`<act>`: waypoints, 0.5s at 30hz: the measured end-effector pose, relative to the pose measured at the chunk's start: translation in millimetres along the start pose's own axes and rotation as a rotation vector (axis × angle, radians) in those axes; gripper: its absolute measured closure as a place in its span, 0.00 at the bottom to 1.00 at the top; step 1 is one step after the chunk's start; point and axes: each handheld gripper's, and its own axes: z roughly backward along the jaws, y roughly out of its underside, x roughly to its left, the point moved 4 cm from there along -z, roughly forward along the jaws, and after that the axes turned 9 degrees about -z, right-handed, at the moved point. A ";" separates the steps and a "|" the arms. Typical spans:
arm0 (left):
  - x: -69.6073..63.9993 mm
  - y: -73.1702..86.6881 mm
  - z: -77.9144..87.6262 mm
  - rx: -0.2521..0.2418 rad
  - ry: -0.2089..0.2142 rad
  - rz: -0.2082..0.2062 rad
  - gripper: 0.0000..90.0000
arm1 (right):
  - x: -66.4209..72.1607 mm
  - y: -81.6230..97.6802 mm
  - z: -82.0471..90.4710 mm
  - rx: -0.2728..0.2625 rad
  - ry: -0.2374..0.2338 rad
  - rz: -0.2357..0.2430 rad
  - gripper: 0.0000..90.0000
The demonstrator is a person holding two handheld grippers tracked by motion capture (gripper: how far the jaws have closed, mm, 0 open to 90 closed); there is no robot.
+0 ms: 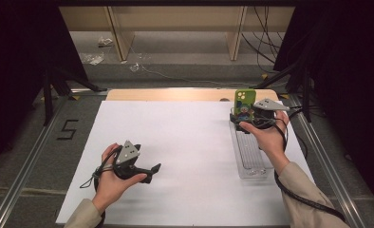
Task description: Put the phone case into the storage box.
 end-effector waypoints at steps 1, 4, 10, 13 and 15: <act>0.0 0.0 0.0 0.000 0.000 -0.001 0.00 | 0.7 1.0 1.4 0.002 -0.003 0.003 0.06; 0.0 -0.3 0.1 -0.001 0.000 -0.001 0.00 | 2.8 5.3 4.7 0.010 -0.015 0.000 0.06; 0.0 -0.5 0.3 -0.002 -0.001 0.000 0.00 | 5.7 10.0 10.0 0.019 -0.028 0.005 0.07; 0.2 -0.6 0.5 -0.002 -0.001 0.000 0.00 | 7.9 11.0 12.7 0.020 -0.037 0.007 0.07; 0.2 -0.6 0.6 -0.002 -0.001 0.000 0.00 | 9.2 11.6 14.5 0.020 -0.046 0.003 0.07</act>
